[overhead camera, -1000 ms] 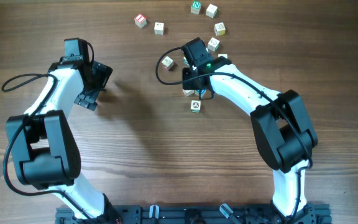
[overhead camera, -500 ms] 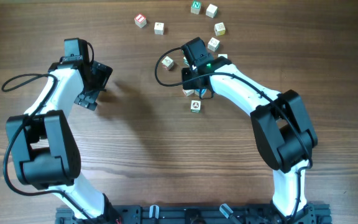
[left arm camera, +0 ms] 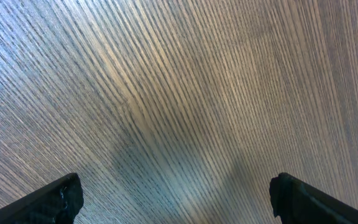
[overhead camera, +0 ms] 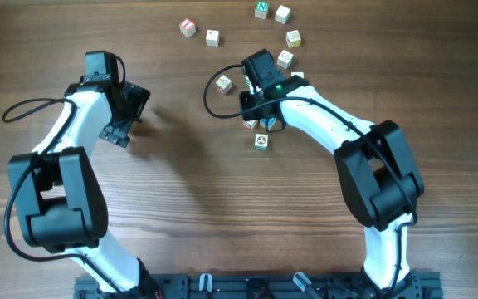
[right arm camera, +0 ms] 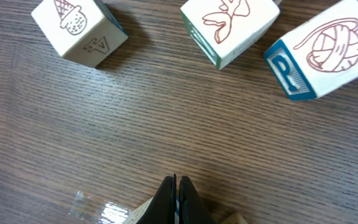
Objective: Form a circle
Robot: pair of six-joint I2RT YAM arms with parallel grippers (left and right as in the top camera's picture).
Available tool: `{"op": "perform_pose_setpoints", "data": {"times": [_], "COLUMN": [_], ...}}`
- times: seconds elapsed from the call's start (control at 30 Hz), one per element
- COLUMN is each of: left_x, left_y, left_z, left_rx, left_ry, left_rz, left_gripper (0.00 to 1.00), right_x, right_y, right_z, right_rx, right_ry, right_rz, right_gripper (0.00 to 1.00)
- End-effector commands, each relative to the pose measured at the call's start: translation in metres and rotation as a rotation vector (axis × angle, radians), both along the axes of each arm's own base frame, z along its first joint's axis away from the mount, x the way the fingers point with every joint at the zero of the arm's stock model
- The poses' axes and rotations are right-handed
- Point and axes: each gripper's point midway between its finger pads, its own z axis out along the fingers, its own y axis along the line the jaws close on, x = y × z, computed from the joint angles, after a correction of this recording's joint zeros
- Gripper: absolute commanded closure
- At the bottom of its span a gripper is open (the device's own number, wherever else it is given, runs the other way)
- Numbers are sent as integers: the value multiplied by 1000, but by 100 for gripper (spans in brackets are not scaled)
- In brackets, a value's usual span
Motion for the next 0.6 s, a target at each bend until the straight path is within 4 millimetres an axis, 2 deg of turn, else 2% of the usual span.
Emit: {"op": "perform_pose_setpoints", "data": {"times": [0.0,0.1,0.23,0.57], "left_x": [0,0,0,0], "left_y": [0,0,0,0], "left_z": [-4,-4,-4,-4], "left_rx": [-4,-4,-4,-4], "left_ry": [10,10,10,10], "left_rz": [10,10,10,10], "left_gripper": [0,0,0,0], "right_x": [3,9,4,-7], "right_y": [1,-8,-11,-5], "right_z": [5,6,4,1], "right_rx": [0,-28,-21,10], "right_ry": [-20,-42,-10,47], "right_rz": [-11,-86,-127,-99], "right_gripper": [95,95,95,95]}}
